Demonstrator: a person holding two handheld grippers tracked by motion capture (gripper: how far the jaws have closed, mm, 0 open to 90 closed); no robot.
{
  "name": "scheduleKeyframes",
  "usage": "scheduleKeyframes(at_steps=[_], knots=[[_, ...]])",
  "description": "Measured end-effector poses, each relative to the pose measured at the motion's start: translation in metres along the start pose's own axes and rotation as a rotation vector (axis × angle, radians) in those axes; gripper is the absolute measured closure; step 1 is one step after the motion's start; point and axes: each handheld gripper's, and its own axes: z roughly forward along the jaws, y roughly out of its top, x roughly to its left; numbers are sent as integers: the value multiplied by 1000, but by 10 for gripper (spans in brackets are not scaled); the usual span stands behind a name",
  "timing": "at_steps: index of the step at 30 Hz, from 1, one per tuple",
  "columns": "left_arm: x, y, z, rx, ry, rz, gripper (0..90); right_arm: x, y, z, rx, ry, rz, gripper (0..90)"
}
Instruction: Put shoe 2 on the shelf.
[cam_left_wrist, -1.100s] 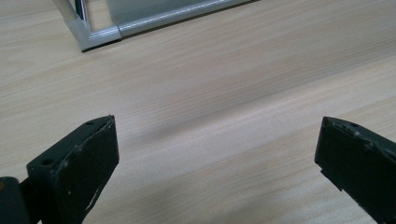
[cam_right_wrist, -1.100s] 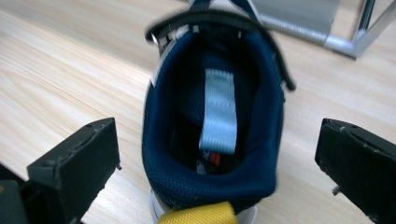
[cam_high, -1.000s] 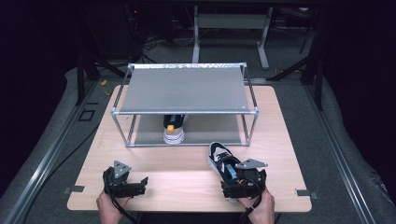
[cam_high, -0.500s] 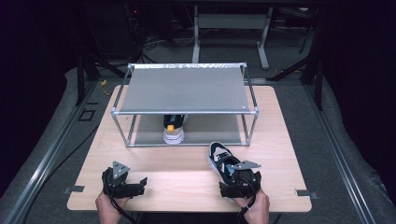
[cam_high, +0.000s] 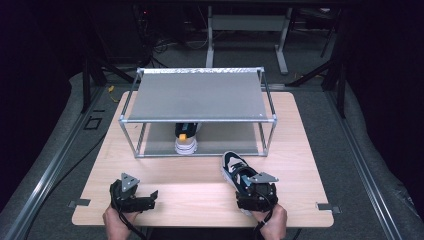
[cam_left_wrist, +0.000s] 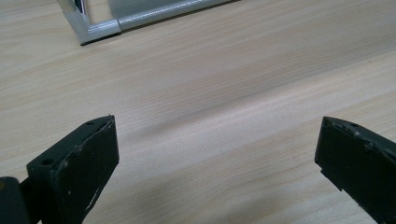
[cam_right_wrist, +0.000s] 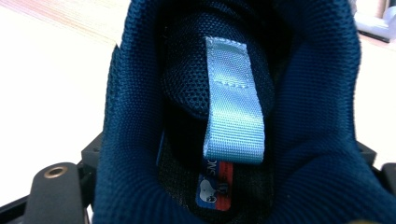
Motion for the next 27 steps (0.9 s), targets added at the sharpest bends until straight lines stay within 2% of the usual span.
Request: scheduleKeyframes(at_steps=[6, 8, 14, 16, 18, 20, 21, 24, 27], knots=[[2, -1, -2, -7, 2, -4, 0, -4, -3, -1, -30, 20, 12, 219], [3, -1, -3, -8, 4, -7, 0, -4, -4, -4, -38, -1, 13, 222], [3, 0, -3, -12, 6, -6, 0, -5, -3, -13, -75, 13, 2, 225], [3, 0, -4, -12, 7, -5, 0, -5, -2, -16, -85, 13, 0, 224], [2, 1, -4, -11, 8, -3, 0, -4, 1, -20, -81, -29, -12, 224], [2, 1, -5, -13, 9, -1, 0, -5, 3, -22, -107, 18, -15, 222], [2, 1, -5, -12, 9, 0, 0, -4, 6, -24, -93, -40, -21, 222], [3, 0, -5, -17, 8, -2, 0, -6, 13, -26, -118, -15, -26, 222], [3, 0, -6, -17, 9, 0, 0, -8, 21, -27, -129, -16, -28, 221]])
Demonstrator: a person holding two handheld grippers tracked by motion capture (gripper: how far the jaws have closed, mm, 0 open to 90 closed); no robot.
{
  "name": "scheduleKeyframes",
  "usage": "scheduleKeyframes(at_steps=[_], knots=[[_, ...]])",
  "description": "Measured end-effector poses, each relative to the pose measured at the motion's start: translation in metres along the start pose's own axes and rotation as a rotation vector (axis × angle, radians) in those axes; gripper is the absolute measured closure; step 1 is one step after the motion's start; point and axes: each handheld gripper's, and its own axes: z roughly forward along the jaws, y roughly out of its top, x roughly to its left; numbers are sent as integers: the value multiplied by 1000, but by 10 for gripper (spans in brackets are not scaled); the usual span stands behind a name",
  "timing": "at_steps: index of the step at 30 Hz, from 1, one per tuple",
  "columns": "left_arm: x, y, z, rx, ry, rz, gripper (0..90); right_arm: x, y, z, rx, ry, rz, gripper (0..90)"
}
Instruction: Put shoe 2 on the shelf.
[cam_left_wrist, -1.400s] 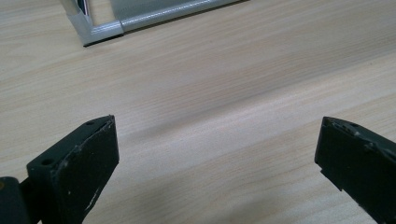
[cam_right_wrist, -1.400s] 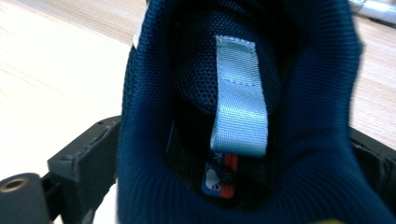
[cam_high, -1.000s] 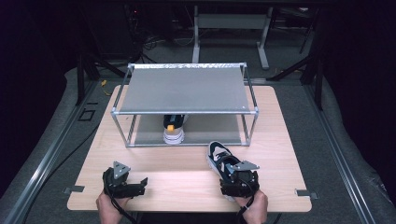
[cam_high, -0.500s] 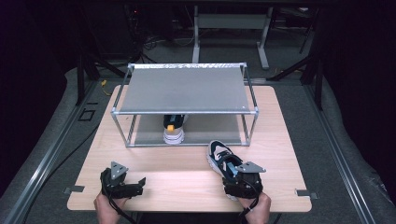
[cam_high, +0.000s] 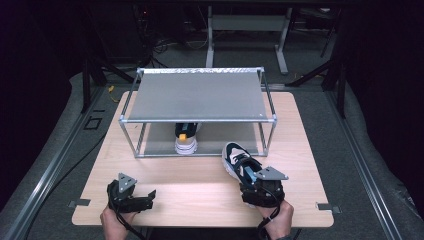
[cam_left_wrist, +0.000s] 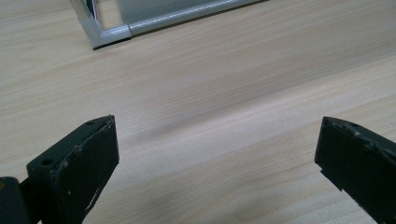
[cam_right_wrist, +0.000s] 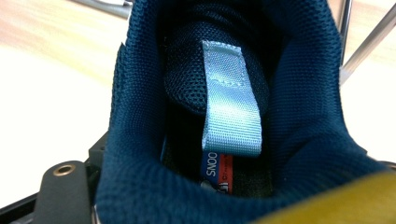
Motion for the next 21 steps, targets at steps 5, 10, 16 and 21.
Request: scheduleKeyframes(at_steps=[5, 10, 16, 21], knots=[[0, 0, -1, -1, -1, -2, 0, 1, 13, 2, -15, 0, -17, 221], [-1, 1, -1, -3, 1, 1, 0, 3, 24, 8, -16, -4, -27, 220], [0, 1, -3, -9, 3, 1, 0, 3, 36, 15, -24, -16, -27, 220], [1, 0, -3, -9, 1, -4, 0, 3, 45, 22, -19, -8, -30, 220]])
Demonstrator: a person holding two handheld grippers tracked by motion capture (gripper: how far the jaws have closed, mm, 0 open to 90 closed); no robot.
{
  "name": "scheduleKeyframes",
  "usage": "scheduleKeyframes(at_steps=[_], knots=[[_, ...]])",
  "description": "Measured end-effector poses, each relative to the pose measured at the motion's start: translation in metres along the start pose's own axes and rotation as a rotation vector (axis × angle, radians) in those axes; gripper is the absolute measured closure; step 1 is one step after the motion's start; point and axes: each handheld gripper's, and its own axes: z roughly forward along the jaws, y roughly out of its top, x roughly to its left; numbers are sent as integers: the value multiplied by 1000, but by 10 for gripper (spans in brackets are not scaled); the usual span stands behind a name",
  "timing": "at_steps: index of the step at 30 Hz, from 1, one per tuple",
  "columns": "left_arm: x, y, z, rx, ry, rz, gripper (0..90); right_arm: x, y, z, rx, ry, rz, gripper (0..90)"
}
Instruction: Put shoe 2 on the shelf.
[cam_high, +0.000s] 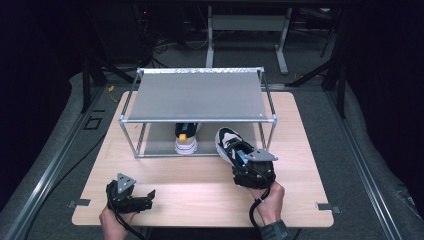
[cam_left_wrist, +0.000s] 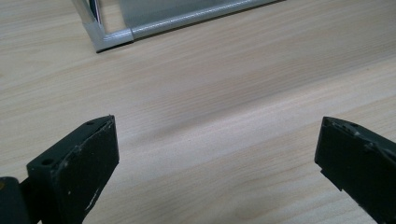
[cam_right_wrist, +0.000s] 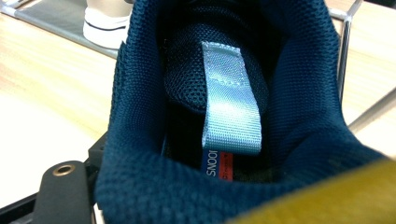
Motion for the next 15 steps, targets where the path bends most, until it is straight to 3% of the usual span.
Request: scheduleKeyframes(at_steps=[15], knots=[[3, -2, -1, -3, 2, -9, 0, -1, 23, 42, 59, 8, 28, 218]])
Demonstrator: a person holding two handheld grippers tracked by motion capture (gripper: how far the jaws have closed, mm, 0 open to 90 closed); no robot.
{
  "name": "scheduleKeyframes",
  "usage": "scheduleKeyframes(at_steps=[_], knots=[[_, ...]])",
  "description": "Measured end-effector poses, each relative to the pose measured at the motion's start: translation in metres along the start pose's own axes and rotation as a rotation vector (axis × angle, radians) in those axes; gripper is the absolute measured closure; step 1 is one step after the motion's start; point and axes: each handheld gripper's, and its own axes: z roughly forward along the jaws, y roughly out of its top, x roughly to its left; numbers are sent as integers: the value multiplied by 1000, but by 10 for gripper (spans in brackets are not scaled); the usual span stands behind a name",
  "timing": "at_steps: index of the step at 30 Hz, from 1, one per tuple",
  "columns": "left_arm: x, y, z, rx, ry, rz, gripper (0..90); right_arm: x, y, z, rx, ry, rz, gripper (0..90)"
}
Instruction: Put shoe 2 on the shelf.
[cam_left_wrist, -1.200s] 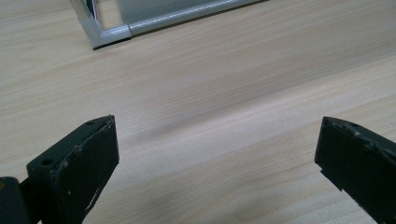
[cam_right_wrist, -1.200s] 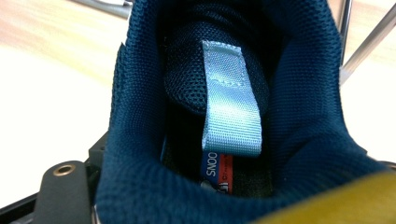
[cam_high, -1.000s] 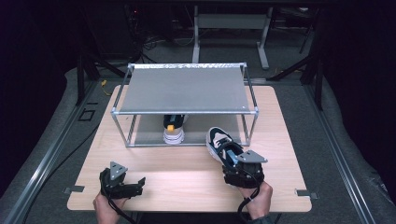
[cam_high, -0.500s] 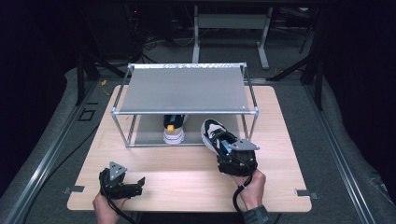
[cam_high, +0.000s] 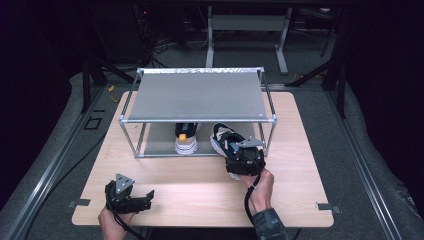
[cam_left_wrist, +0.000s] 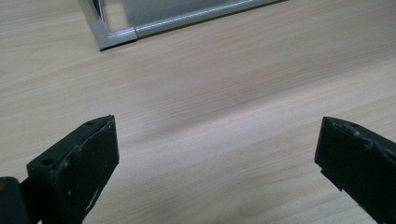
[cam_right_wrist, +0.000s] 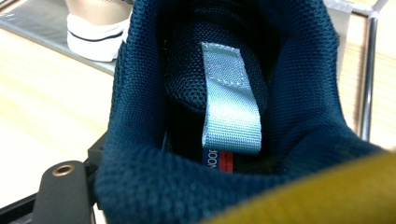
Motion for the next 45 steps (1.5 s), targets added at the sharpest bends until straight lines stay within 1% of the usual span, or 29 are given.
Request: scheduleKeyframes(at_steps=[9, 10, 11, 12, 13, 16, 17, 19, 20, 21, 23, 24, 26, 27, 29, 30, 31, 33, 34, 35, 36, 37, 38, 40, 41, 42, 43, 44, 45], knots=[[2, -1, 0, 0, 2, -4, 0, 4, 10, 33, 40, -18, 22, 217], [2, -1, 0, -3, 1, -2, 0, 3, 11, 38, 44, -4, 25, 217], [2, -1, 0, -2, 1, -2, 0, 4, 13, 41, 55, -24, 25, 217], [2, -2, -1, 1, -1, -2, 0, 3, 14, 45, 51, 1, 33, 217], [2, -2, -1, 1, -2, -3, 0, 3, 16, 48, 54, 14, 43, 217], [3, -3, -1, 1, 0, -5, 0, 5, 20, 57, 77, -25, 53, 216], [3, -3, -1, 1, 0, -5, 0, 7, 20, 59, 86, -37, 65, 216], [4, -3, -2, 0, 0, -9, 0, 8, 20, 65, 95, -23, 83, 215], [4, -3, -2, 0, 0, -9, 0, 8, 20, 68, 102, -24, 90, 214], [4, -3, -2, 0, 1, -9, 0, 9, 20, 70, 100, -38, 95, 213], [5, -3, -2, -4, 1, -10, 0, 10, 21, 72, 93, -22, 114, 211], [5, -4, -2, -4, 0, -10, 0, 11, 21, 74, 89, -46, 113, 210], [4, -3, -2, -3, 0, -10, 0, 13, 23, 76, 92, -56, 123, 204], [3, -3, -1, -5, -1, -8, 0, 15, 24, 78, 92, -75, 123, 200], [2, -2, -1, -5, -4, -6, 0, 18, 27, 81, 95, -66, 117, 190], [1, -3, -1, -7, -3, -5, 0, 19, 28, 81, 102, -92, 113, 184], [1, -3, -1, -4, -4, -5, 0, 19, 29, 82, 105, -86, 110, 175], [1, -3, -1, -4, -6, -7, 0, 19, 28, 82, 127, -74, 108, 119], [1, -3, -1, -4, -5, -7, 0, 17, 27, 80, 111, -50, 99, 99], [1, -3, -1, -3, -6, -5, 0, 18, 27, 77, 112, -50, 94, 69], [1, -3, -1, -4, -7, -8, 0, 17, 26, 74, 105, -30, 91, 53], [1, -3, -1, -2, -9, -7, 0, 16, 25, 69, 90, -16, 82, 51], [1, -3, -1, -1, -9, -5, 0, 16, 24, 64, 90, -5, 73, 47], [0, -3, 0, -3, -12, -6, 0, 13, 21, 52, 66, 44, 63, 66], [0, -3, 1, -4, -15, -7, 0, 12, 20, 47, 61, 50, 51, 71], [-1, -3, 1, -7, -17, -10, 0, 11, 18, 41, 44, 72, 44, 91], [-1, -3, 2, -6, -20, -12, 0, 10, 16, 35, 43, 85, 33, 135], [-2, -2, 2, -3, -22, -10, 0, 9, 14, 30, 56, 84, 10, 164], [-2, -2, 2, -2, -23, -8, 0, 8, 11, 25, 52, 101, 5, 185]])
